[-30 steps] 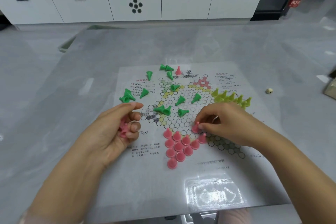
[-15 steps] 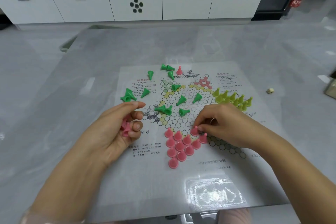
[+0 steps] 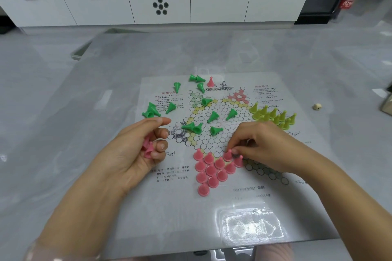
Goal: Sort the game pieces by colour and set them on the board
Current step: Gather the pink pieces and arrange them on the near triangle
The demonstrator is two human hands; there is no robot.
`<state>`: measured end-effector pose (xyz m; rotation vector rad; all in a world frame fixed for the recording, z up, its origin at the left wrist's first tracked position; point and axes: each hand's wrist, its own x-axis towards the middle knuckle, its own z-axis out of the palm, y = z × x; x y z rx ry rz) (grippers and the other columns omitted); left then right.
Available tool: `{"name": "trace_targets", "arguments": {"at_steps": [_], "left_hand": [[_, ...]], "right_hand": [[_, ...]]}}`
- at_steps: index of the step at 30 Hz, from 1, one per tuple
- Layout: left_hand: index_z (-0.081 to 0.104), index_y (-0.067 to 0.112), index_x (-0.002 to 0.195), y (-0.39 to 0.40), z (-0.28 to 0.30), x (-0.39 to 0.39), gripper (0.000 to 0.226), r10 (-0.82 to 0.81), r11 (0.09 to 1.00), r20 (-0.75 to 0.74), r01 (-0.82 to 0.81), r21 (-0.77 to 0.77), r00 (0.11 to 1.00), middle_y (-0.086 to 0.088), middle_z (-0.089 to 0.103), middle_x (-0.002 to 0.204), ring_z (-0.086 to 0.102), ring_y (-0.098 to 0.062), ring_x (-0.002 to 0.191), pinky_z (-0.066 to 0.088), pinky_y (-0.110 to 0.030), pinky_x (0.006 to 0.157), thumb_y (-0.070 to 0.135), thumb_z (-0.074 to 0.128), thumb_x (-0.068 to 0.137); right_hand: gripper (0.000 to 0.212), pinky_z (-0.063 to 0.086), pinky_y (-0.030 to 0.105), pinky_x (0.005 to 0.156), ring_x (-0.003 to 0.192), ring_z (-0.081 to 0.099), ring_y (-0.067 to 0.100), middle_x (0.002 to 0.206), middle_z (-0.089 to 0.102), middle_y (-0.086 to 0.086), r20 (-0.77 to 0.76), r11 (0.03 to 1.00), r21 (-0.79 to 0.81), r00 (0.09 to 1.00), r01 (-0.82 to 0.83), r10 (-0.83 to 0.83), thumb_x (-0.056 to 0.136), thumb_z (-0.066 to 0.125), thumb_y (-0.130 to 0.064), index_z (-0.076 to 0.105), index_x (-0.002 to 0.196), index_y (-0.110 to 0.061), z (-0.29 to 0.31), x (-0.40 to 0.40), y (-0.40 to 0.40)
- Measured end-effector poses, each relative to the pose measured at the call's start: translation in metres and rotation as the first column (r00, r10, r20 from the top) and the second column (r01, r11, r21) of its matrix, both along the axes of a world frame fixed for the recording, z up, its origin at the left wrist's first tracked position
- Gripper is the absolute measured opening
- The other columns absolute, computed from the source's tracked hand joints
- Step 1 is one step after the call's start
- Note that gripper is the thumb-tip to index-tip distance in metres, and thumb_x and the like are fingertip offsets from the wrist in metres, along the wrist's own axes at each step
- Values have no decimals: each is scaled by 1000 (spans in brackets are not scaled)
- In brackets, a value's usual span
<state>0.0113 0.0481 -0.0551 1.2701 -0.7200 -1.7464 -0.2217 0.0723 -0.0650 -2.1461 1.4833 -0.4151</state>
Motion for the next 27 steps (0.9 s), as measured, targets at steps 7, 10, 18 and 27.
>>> {"name": "trace_targets", "arguments": {"at_steps": [7, 10, 18, 27], "left_hand": [[59, 7, 81, -1, -2, 1, 13, 7, 1000, -16, -7, 11, 1000, 0, 51, 46, 40, -7, 32, 24, -10, 29, 11, 49, 88], [60, 4, 82, -2, 0, 2, 10, 12, 997, -118, -4, 74, 993, -4, 53, 49, 46, -10, 38, 33, -12, 31, 8, 51, 83], [57, -5, 95, 4, 9, 5, 45, 26, 980, -506, 77, 182, 862, -30, 65, 83, 67, -42, 80, 57, -48, 59, -16, 36, 57], [50, 0, 96, 10, 6, -8, 48, -138, 976, -582, 208, 55, 801, -27, 67, 82, 68, -35, 68, 54, -34, 48, -14, 34, 52]], "right_hand": [[11, 47, 17, 70, 78, 59, 1, 83, 64, -11, -6, 1000, 13, 1000, -5, 5, 81, 66, -17, 72, 87, -24, -1, 0, -1], [13, 46, 15, 71, 79, 59, -1, 83, 64, -16, 9, 1000, 26, 1000, 17, -17, 83, 64, -17, 71, 89, -26, -1, -1, -1], [20, 41, 1, 69, 78, 58, -13, 77, 60, -27, 176, 980, -115, 974, 162, -140, 88, 54, -12, 69, 96, -24, 11, 11, 2], [18, 49, 24, 63, 67, 57, 7, 80, 62, -3, 251, 958, -281, 960, -53, 126, 79, 67, -26, 71, 94, -16, 30, 61, 11]]}}
